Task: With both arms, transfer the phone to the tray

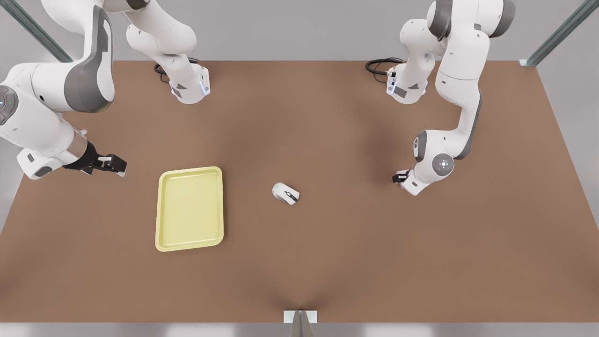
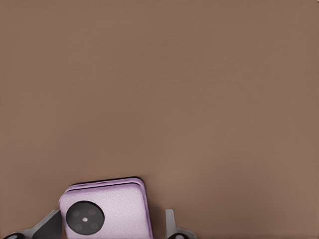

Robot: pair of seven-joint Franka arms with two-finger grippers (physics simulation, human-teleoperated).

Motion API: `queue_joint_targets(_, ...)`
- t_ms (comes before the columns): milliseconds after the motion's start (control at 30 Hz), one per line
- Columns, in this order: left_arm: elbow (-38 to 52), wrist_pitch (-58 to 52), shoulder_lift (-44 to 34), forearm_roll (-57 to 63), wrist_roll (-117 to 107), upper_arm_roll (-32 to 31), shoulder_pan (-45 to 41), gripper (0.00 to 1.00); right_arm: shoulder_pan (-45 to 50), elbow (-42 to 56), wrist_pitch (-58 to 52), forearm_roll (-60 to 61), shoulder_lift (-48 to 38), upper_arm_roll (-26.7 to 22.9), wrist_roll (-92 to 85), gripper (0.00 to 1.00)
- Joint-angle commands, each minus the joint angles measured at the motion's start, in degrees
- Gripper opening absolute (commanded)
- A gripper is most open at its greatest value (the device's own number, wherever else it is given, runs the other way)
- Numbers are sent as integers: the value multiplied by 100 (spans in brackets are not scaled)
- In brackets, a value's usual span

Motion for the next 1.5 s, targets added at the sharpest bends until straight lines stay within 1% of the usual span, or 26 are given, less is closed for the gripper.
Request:
queue_joint_targets(0,2,8,-4,7,23,0,2,100,0,3,-12,3,-2,0,-38,100)
queue_joint_targets(267,11,26,75,-2,5,0,2,100,-9,3,-21,3,-2,0,-38,100)
queue_joint_targets(300,11,26,67,-2,-21,0,2,92,0,3,-21,3,-2,0,-38,100)
queue_joint_targets(333,11,26,67,-2,-21,0,-6,77,0,3,-21,3,-2,0,-38,100)
queue_joint_targets(367,11,26,67,-2,-21,0,2,73,-9,3,-21,3,-2,-9,-38,100)
queue_joint_targets(500,28,-45,49,-2,-30,0,2,73,-9,3,-29,3,-2,-9,-38,100)
queue_joint_targets(600,72,-291,-179,-10,-91,-35,-6,73,-9,3,-21,3,-2,-9,-38,100)
queue_joint_targets(633,326,-668,-224,-10,-328,-96,-50,73,-9,3,-21,12,-2,-9,-38,100)
queue_joint_targets(700,1161,-1591,-145,-2,-1242,-123,-656,73,-9,3,-21,12,-2,-9,-38,100)
queue_joint_targets(733,1671,-2135,-22,-2,-1646,-123,-911,74,-9,3,-21,12,-2,-9,-38,100)
queue_joint_targets(767,2391,-2724,268,-2,-2156,-123,-1271,73,-9,3,-20,12,-2,-9,-38,100)
queue_joint_targets(800,3015,-2962,602,7,-2815,-123,-1649,73,-9,3,-21,12,-2,-9,-38,100)
queue_joint_targets(867,3841,-3226,1006,-19,-3641,-131,-2150,74,-9,3,-21,12,-2,-9,-38,100)
queue_joint_targets(900,4369,-3428,1297,-221,-3888,-123,-2379,74,-9,3,-29,12,-2,-9,-38,100)
queue_joint_targets(933,4546,-3428,1437,-388,-4046,-123,-2537,74,-9,3,-29,12,6,-9,-38,100)
queue_joint_targets(1000,5222,-3481,1815,-371,-4327,-114,-2915,74,-9,3,-29,3,-2,-9,-38,100)
queue_joint_targets(1033,5881,-3753,2158,-379,-4617,-114,-2977,74,-9,3,-29,3,-2,-9,-38,100)
queue_joint_targets(1100,6646,-3877,2563,-467,-5022,-105,-3047,74,-9,3,-38,3,-2,-9,-38,100)
queue_joint_targets(1167,6708,-3736,2659,-547,-5110,-52,-3048,74,-9,3,-38,3,-2,-9,-38,100)
queue_joint_targets(1200,7305,-3727,2922,-547,-5128,-35,-2960,74,-9,3,-38,3,-2,-9,-38,100)
queue_joint_targets(1233,7594,-3640,3046,-547,-5136,-35,-2881,74,-9,3,-38,3,-2,-9,-38,100)
queue_joint_targets(1267,7631,-3254,3081,-555,-5136,-52,-2837,74,-9,3,-38,3,-2,-9,-38,100)
queue_joint_targets(1300,7631,-3234,3072,-564,-5145,-87,-2854,74,-9,3,-47,3,-2,-9,-29,100)
queue_joint_targets(1333,7622,-3673,2985,-634,-5215,-88,-3116,74,-9,3,-47,3,-2,-9,-29,100)
queue_joint_targets(1367,7613,-3859,2923,-643,-5566,-52,-3548,74,-9,3,-38,12,-2,-9,-38,100)
queue_joint_targets(1467,7604,-3956,2897,-705,-6226,-52,-4102,74,-9,3,-38,12,-2,-9,-38,100)
